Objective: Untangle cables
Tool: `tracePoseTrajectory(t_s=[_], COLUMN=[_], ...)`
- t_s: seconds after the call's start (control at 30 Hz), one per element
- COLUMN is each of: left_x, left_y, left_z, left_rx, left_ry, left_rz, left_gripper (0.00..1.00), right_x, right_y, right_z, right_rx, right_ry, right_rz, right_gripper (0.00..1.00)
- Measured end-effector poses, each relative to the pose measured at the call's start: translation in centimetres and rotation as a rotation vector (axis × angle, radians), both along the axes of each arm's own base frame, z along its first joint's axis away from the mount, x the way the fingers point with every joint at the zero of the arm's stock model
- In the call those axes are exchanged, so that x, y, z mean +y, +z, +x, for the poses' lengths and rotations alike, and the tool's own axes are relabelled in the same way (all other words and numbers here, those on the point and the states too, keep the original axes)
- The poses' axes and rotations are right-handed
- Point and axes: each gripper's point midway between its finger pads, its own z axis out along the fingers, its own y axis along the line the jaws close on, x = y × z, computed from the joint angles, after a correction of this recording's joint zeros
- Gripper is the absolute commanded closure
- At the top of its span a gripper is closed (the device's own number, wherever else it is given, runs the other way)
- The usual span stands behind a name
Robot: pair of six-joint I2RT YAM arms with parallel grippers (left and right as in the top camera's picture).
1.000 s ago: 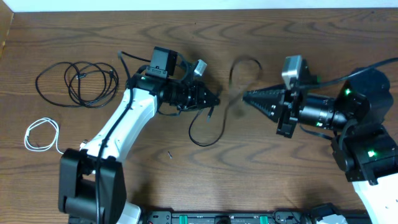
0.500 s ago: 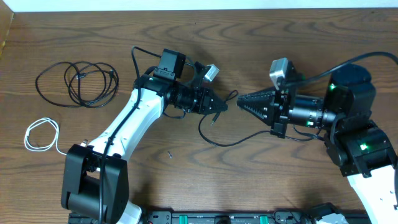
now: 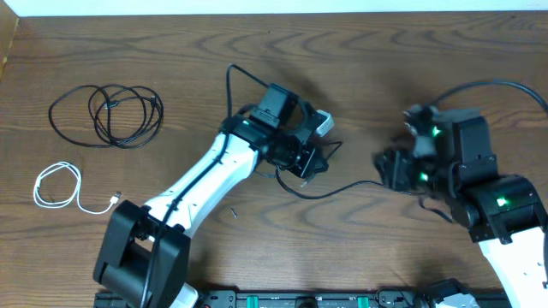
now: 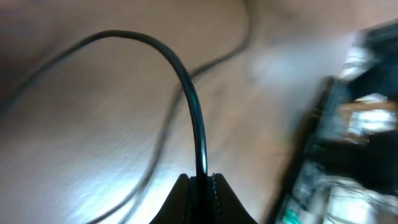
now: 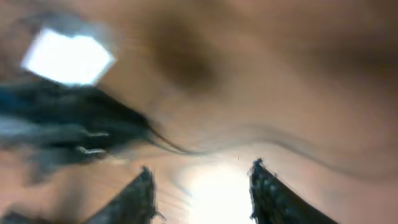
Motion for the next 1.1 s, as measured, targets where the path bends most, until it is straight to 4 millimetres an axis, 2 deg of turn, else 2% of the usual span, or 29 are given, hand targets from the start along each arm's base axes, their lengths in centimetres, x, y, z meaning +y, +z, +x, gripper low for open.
tracePoseTrajectory(t_s=[0.07,0.17,0.27,0.3,0.4,0.53,0.6,0.67,0.73,0.8,0.87,0.93,1.1], left_x=[0.8,1.7,2.3,2.4,2.6,3.0,3.1,3.1,3.1,3.1,3.1,3.1,3.1], left_y=[-0.8,-1.4,-1.7,-1.8,-1.9,-2.2,-2.3,-2.3,-2.3,-2.3,-2.3,-2.3,-2.3], left_z=[0.8,1.8,2.3,2.4,2.5,2.2,2.1,2.0,2.1,2.1,2.1,2.2,2.2], left_rx=[-0.026,-0.052,-0.065,-0.068,-0.070,-0.059,-0.052,-0.050,-0.051,-0.051,-0.053,-0.056,-0.058], left_ry=[0.053,0.108,0.140,0.147,0.156,0.159,0.159,0.159,0.158,0.159,0.160,0.160,0.161], left_rz=[0.070,0.133,0.167,0.174,0.190,0.208,0.215,0.218,0.218,0.219,0.219,0.219,0.217], left_gripper=[0.92,0.92,0.92,0.92,0.92,0.92,0.92,0.92,0.92,0.93,0.92,0.92,0.92], right_x=[-2.9,-4.5,-5.2,-5.2,-5.4,-6.3,-6.9,-7.6,-8.6,-9.9,-11.0,-12.0,-13.4], right_y=[-1.6,-2.4,-4.3,-5.2,-8.5,-12.2,-12.9,-13.2,-13.4,-13.7,-13.8,-14.3,-16.7], right_z=[-1.5,-1.0,0.5,0.9,2.0,1.7,1.7,1.5,0.4,-1.2,-2.4,-2.8,-1.7], right_rx=[0.104,0.116,0.111,0.115,0.138,0.226,0.247,0.266,0.314,0.382,0.431,0.445,0.376], right_ry=[-0.168,-0.298,-0.375,-0.391,-0.431,-0.499,-0.539,-0.579,-0.635,-0.702,-0.766,-0.829,-0.915], right_rz=[-0.089,-0.136,-0.165,-0.171,-0.193,-0.257,-0.277,-0.282,-0.289,-0.300,-0.308,-0.297,-0.233], right_gripper=[0.46,0.40,0.37,0.33,0.30,0.26,0.25,0.19,0.10,0.06,0.06,0.10,0.18])
